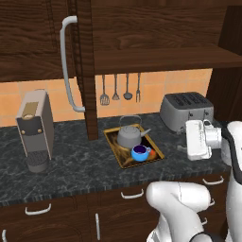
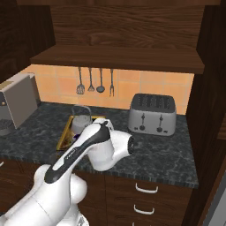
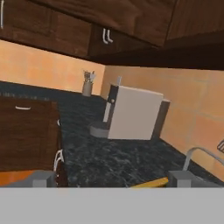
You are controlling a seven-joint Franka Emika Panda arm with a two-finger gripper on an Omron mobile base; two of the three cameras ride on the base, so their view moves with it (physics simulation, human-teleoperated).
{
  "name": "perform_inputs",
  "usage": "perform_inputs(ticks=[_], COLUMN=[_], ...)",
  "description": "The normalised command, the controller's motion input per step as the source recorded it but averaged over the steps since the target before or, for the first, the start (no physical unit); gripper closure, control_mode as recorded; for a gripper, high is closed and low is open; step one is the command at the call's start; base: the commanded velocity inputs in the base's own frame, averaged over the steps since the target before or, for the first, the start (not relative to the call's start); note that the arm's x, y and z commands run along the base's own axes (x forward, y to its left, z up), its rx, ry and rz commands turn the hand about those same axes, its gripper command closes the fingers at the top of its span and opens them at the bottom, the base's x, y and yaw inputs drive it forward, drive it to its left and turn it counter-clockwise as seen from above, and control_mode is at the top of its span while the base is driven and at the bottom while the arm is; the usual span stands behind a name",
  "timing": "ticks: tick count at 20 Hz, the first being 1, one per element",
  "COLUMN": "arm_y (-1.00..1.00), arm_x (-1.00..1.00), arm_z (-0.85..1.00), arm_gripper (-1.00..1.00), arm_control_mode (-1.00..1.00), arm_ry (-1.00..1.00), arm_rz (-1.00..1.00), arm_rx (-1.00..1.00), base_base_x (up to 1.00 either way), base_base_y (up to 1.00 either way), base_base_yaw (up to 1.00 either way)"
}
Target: Pick the kettle from the counter and place it on the tray. Then pick the mug from the cabinet and place it on the tray. Then close the cabinet doors.
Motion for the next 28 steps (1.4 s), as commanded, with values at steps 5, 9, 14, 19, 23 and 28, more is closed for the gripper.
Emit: perform_inputs(ticks=[5, 9, 14, 19, 23, 28], arm_y=[-0.4, -0.51, -0.6, -0.71, -0.74, -0.59], arm_x=[-0.55, -0.35, -0.08, 0.0, -0.31, -0.76], arm_z=[0.5, 0.58, 0.52, 0.44, 0.36, 0.13], arm_gripper=[-1.0, -1.0, -1.0, -1.0, -1.0, -1.0], arm_control_mode=[-1.0, -1.0, -1.0, -1.0, -1.0, -1.0], arm_ry=[-0.19, -0.13, -0.03, -0.09, -0.21, -0.29], arm_rz=[-0.16, -0.12, -0.14, -0.14, -0.1, -0.1], arm_rx=[0.0, 0.0, 0.0, 0.0, -0.01, 0.0], base_base_x=[0.0, 0.0, 0.0, 0.0, 0.0, 0.0], base_base_y=[0.0, 0.0, 0.0, 0.0, 0.0, 0.0], base_base_yaw=[0.0, 0.0, 0.0, 0.0, 0.0, 0.0])
